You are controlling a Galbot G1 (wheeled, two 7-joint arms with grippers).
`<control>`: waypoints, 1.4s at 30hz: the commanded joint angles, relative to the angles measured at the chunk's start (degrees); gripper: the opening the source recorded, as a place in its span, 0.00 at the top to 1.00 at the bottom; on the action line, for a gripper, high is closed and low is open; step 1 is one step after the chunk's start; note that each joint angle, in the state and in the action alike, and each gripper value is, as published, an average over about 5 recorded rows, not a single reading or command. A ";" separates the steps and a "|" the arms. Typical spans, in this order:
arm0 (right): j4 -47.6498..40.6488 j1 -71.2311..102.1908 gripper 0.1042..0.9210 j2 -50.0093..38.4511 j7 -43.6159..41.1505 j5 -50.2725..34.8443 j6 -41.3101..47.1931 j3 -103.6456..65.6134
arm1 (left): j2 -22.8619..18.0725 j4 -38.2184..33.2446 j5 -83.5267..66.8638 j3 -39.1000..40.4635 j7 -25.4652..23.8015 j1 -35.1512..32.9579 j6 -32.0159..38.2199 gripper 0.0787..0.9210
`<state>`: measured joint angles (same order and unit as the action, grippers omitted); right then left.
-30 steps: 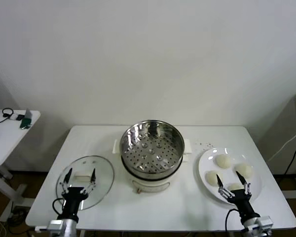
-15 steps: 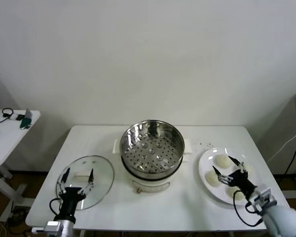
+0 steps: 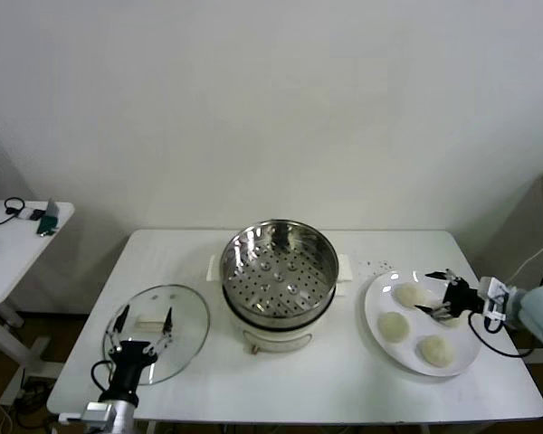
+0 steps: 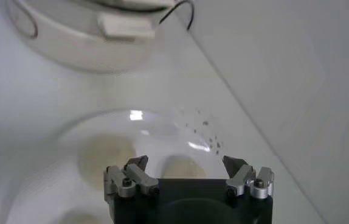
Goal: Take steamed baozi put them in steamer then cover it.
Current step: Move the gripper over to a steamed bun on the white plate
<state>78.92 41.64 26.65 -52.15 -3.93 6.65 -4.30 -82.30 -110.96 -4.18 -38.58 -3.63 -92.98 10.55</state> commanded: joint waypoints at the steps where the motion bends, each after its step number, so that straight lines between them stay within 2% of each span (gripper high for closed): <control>1: -11.62 -26.92 0.12 -3.00 -13.50 7.42 -1.75 25.93 | 0.43 0.11 0.00 0.18 0.12 0.28 -0.33 0.12; 8: -20.35 -42.69 0.12 5.34 -14.89 6.61 -2.85 42.96 | 0.57 -0.24 0.10 0.60 0.25 0.81 -1.34 0.12; 16: -27.91 -49.53 0.12 14.06 -15.52 4.52 -3.83 55.86 | 1.13 -0.20 -0.33 -0.07 0.37 0.88 -1.94 0.12; 32: -38.82 -46.92 0.12 23.24 -14.19 8.63 -6.54 54.88 | 1.69 0.11 -2.57 -0.78 0.47 1.31 -3.02 0.12; 42: -39.13 -45.00 0.12 24.81 -14.10 10.11 -6.75 53.94 | 2.56 0.12 -2.33 -0.65 0.46 1.51 -3.02 0.12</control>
<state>42.60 -3.03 49.02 -66.14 4.56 0.43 48.67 -79.81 -110.86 -6.39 -39.24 -3.16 -91.51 7.66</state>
